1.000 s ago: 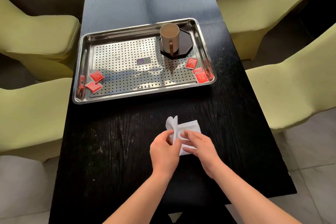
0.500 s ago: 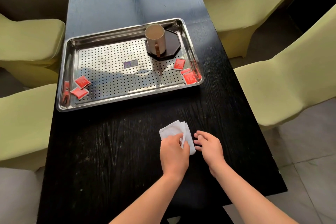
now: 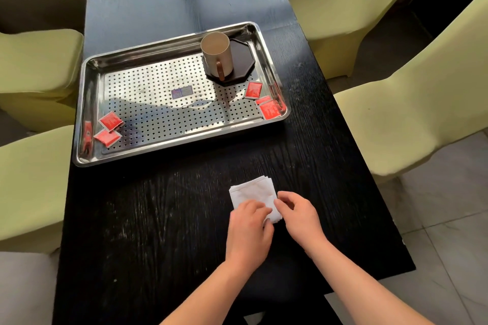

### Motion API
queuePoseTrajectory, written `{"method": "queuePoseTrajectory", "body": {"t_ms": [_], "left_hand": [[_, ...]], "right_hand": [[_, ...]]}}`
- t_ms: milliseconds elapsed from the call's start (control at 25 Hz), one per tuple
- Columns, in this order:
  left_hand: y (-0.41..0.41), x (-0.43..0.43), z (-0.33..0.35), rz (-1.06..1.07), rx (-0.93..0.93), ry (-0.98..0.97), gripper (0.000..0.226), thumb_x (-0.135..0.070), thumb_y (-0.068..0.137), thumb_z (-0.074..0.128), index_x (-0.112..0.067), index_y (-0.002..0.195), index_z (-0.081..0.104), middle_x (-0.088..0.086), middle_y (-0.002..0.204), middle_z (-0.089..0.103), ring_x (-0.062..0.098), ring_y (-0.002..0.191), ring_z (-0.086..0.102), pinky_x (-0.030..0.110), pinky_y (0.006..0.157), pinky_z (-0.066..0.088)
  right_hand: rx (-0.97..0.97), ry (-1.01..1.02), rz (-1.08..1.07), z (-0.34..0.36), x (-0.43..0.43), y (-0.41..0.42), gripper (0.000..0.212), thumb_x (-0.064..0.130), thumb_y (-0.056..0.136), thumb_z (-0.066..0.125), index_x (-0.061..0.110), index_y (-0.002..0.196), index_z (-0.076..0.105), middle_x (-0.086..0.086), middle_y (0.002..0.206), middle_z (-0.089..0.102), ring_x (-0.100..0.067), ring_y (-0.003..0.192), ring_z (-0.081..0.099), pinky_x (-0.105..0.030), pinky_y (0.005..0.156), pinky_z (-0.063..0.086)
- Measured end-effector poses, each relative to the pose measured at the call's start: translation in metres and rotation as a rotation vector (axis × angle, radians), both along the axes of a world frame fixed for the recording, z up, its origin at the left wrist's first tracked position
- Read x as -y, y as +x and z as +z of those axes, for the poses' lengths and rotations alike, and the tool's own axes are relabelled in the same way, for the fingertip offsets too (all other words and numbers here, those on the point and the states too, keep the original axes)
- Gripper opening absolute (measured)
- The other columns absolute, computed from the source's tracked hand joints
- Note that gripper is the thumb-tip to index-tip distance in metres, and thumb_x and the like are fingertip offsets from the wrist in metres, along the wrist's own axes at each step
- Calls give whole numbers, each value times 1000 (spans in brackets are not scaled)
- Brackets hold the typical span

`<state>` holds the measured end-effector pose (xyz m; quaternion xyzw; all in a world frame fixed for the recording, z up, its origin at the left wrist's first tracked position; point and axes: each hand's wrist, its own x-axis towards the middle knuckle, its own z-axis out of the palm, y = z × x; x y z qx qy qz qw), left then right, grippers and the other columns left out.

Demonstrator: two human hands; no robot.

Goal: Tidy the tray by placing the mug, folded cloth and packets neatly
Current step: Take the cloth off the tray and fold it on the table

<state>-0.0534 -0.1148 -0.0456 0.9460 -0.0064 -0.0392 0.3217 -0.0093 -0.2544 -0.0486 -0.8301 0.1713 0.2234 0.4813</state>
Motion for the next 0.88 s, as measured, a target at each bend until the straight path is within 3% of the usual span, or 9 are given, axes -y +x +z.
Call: {"method": "queuePoseTrajectory", "body": {"t_ms": [40, 120, 200, 360, 520, 680, 880], "left_hand": [[1, -9, -4, -17, 55, 71, 31, -23, 89, 61, -17, 119, 68, 5, 130, 62, 24, 127, 53, 50, 101, 47], [11, -22, -9, -109, -2, 228, 51, -38, 98, 49, -21, 145, 44, 9, 160, 30, 32, 150, 22, 54, 119, 26], [24, -31, -16, -257, -83, 378, 66, -58, 101, 23, -24, 157, 14, 5, 167, -2, 28, 153, -6, 50, 124, 3], [27, -36, -37, -382, -160, 485, 80, -69, 94, 8, -23, 156, -11, 5, 166, -16, 25, 150, -23, 48, 122, -9], [25, -37, -50, -366, -186, 495, 80, -72, 92, -2, -24, 154, -17, 3, 163, -26, 23, 147, -32, 51, 122, -9], [26, -37, -48, -355, -178, 467, 79, -73, 93, 2, -28, 153, -19, 1, 163, -24, 21, 147, -32, 51, 121, -12], [3, -72, -42, -124, -175, 497, 73, -66, 96, 16, -28, 158, 6, 7, 167, -4, 27, 152, -16, 58, 121, 1]], "right_hand": [[42, -145, 96, -2, -1, -2, 32, 37, 93, 64, 25, 122, 67, 15, 106, 63, -2, 92, 61, -20, 77, 48], [87, -366, 249, -1, -5, -6, 39, 44, 92, 62, 26, 126, 62, 9, 113, 60, -9, 98, 59, -28, 77, 50], [94, -458, 318, -2, -8, -9, 40, 44, 92, 62, 27, 128, 60, 6, 113, 58, -15, 104, 57, -33, 77, 51], [87, -464, 264, -6, -8, -9, 37, 37, 89, 67, 23, 123, 63, 4, 105, 60, -18, 95, 60, -36, 78, 51], [83, -503, 256, -6, -16, -8, 32, 36, 89, 68, 20, 116, 63, 3, 96, 59, -19, 86, 60, -31, 69, 45], [58, -529, 236, -1, -24, -5, 30, 42, 91, 64, 18, 109, 63, 4, 93, 56, -14, 81, 53, -28, 68, 39], [-11, -522, 172, 5, -27, 0, 28, 33, 88, 68, 18, 109, 58, 0, 103, 61, -16, 85, 54, -29, 70, 41]]}}
